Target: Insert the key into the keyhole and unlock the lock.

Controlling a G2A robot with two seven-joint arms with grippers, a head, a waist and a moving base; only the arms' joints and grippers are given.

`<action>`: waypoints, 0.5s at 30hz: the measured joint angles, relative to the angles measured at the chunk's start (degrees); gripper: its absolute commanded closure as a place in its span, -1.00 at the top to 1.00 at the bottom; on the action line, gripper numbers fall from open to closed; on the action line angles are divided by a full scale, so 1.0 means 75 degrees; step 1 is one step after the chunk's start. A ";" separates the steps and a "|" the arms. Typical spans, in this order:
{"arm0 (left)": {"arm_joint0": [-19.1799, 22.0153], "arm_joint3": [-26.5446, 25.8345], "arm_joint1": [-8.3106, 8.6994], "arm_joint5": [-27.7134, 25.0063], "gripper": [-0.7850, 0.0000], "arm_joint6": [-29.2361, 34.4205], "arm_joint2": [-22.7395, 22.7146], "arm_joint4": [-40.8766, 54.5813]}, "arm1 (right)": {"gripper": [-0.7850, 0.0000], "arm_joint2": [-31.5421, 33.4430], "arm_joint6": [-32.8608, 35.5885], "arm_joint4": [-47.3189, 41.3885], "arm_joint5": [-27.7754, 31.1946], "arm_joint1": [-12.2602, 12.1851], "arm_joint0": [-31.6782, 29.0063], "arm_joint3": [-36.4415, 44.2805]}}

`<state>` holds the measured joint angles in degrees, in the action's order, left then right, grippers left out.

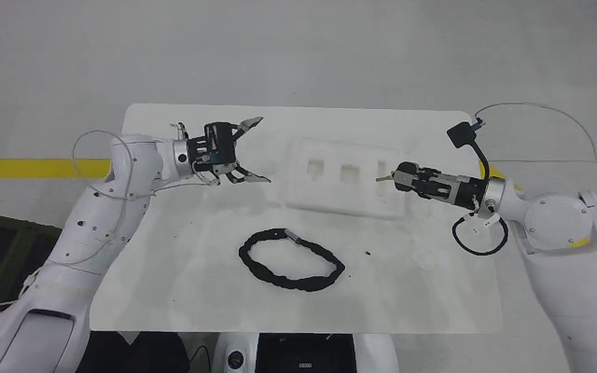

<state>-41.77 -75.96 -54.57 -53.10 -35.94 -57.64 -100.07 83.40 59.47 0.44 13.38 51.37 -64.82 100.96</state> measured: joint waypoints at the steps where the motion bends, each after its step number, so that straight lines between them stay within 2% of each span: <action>1: -0.0058 -0.0088 0.0005 -0.0048 1.00 0.0022 0.0039 -0.0031 | -1.00 0.0000 0.0000 0.0000 0.0000 0.0000 0.0000 0.0000; 10: -0.0292 -0.0790 -0.0034 -0.0668 1.00 0.0349 0.0722 -0.0126 | -1.00 0.0000 0.0000 0.0000 0.0000 0.0000 0.0000 0.0000; 15: -0.0304 -0.0982 0.0102 -0.0653 1.00 0.0684 0.1378 0.0072 | -1.00 0.0000 0.0000 0.0000 0.0000 0.0000 0.0000 0.0000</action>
<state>-44.05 -83.32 -53.80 -58.00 -30.81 -47.31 -99.53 83.40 59.47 0.44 13.38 51.37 -64.82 100.96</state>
